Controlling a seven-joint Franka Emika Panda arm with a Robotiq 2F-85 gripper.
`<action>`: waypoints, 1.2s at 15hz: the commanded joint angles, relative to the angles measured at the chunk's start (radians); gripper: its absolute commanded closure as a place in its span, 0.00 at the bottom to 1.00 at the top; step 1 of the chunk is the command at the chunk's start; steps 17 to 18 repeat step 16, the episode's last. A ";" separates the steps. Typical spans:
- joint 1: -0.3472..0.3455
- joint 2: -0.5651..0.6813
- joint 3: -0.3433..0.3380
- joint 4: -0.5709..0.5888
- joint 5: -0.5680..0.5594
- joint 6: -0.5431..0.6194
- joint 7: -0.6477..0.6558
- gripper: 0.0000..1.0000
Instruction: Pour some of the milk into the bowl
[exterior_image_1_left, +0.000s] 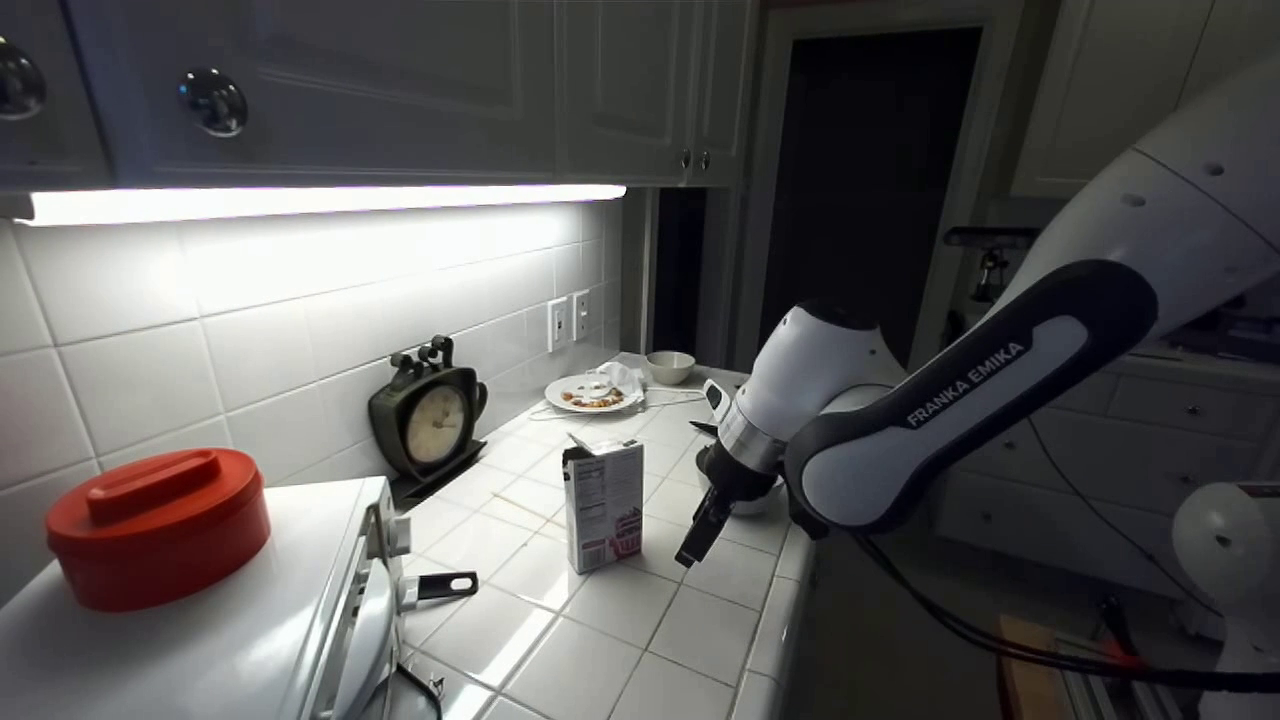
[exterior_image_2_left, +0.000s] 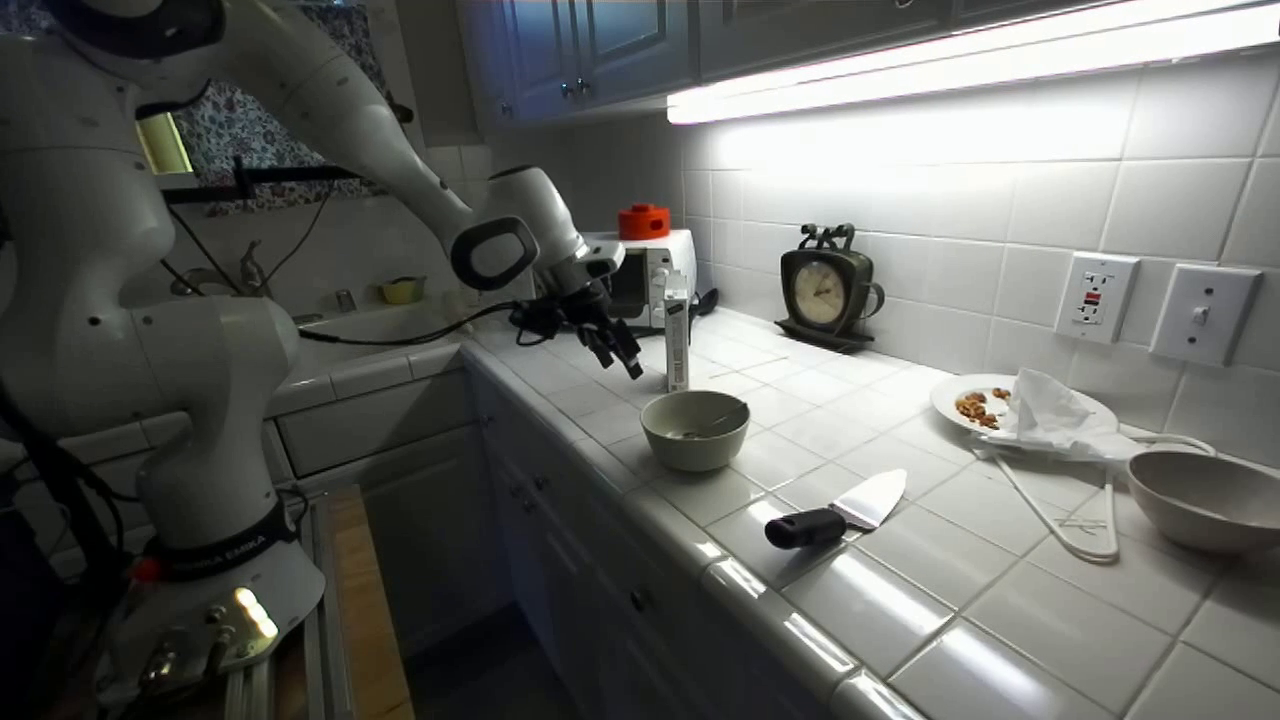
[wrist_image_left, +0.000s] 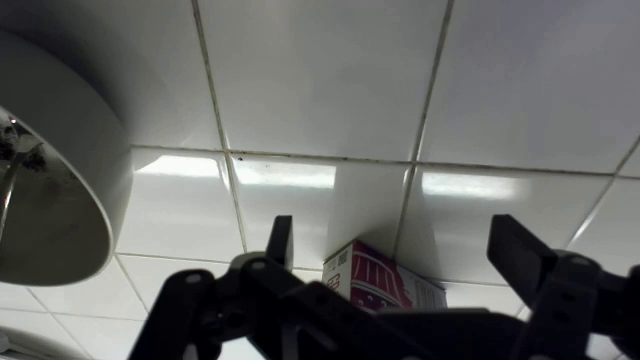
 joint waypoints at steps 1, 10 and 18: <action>0.234 0.107 -0.234 0.063 0.057 -0.215 0.001 0.00; 0.388 0.318 -0.502 0.159 0.084 -0.712 -0.065 0.00; 0.380 0.337 -0.496 0.162 0.081 -0.730 -0.067 0.00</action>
